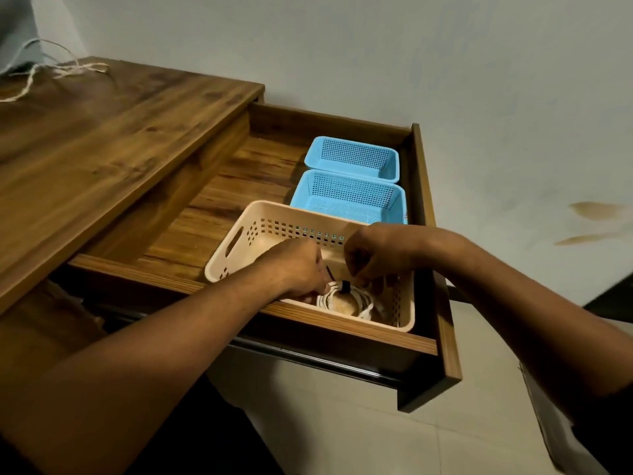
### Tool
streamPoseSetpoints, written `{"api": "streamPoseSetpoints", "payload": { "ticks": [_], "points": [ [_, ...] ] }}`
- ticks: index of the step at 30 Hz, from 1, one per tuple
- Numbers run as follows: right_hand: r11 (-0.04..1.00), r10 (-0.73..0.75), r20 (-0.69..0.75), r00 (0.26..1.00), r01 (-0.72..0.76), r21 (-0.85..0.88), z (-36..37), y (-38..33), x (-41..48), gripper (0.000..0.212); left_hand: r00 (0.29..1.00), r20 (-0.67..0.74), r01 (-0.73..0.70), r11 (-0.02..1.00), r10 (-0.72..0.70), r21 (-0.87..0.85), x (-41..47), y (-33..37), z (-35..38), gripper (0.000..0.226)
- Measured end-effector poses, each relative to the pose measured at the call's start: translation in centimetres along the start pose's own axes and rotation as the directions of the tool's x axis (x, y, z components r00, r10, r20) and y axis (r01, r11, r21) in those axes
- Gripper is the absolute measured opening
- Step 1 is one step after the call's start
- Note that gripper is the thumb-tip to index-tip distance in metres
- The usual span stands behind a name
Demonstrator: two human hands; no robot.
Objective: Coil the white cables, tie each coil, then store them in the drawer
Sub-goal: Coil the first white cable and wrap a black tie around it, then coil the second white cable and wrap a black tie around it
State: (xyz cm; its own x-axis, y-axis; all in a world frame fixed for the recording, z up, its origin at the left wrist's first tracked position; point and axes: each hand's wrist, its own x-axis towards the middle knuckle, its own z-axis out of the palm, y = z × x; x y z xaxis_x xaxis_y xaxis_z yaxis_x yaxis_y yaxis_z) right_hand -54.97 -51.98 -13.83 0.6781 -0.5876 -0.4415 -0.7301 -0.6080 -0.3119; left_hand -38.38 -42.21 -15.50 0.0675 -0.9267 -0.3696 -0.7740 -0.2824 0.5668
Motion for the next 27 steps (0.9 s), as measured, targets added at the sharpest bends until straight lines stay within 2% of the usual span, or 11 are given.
{"api": "streamPoseSetpoints", "payload": {
  "ticks": [5, 8, 14, 21, 27],
  "points": [
    [0.999, 0.028, 0.038, 0.999, -0.029, 0.018, -0.4, -0.6, -0.2, 0.011, 0.997, 0.064, -0.029, 0.997, 0.034, -0.068, -0.6, -0.3, -0.7, 0.006],
    [0.997, -0.001, 0.044, 0.999, -0.002, 0.073, -1.5, -1.9, -0.4, 0.009, 0.995, 0.042, -0.082, 0.994, 0.085, -0.069, -1.6, -0.9, -1.7, 0.003],
    [0.979, -0.174, -0.130, 0.976, 0.185, 0.081, -4.5, -8.2, 1.7, 0.007, 0.947, -0.281, -0.213, 0.960, 0.156, -0.183, -5.7, -3.5, -8.3, 0.006],
    [0.858, -0.443, -0.276, 0.853, 0.493, 0.144, -6.7, -22.1, 6.9, 0.012, 0.812, -0.581, -0.168, 0.932, -0.054, -0.321, -13.2, -13.5, -17.4, 0.004],
    [0.693, -0.634, -0.250, 0.732, 0.681, 0.238, -4.4, -37.0, 11.9, 0.014, 0.640, -0.722, -0.082, 0.911, -0.263, -0.405, -22.8, -23.2, -21.6, 0.001]
  ]
}}
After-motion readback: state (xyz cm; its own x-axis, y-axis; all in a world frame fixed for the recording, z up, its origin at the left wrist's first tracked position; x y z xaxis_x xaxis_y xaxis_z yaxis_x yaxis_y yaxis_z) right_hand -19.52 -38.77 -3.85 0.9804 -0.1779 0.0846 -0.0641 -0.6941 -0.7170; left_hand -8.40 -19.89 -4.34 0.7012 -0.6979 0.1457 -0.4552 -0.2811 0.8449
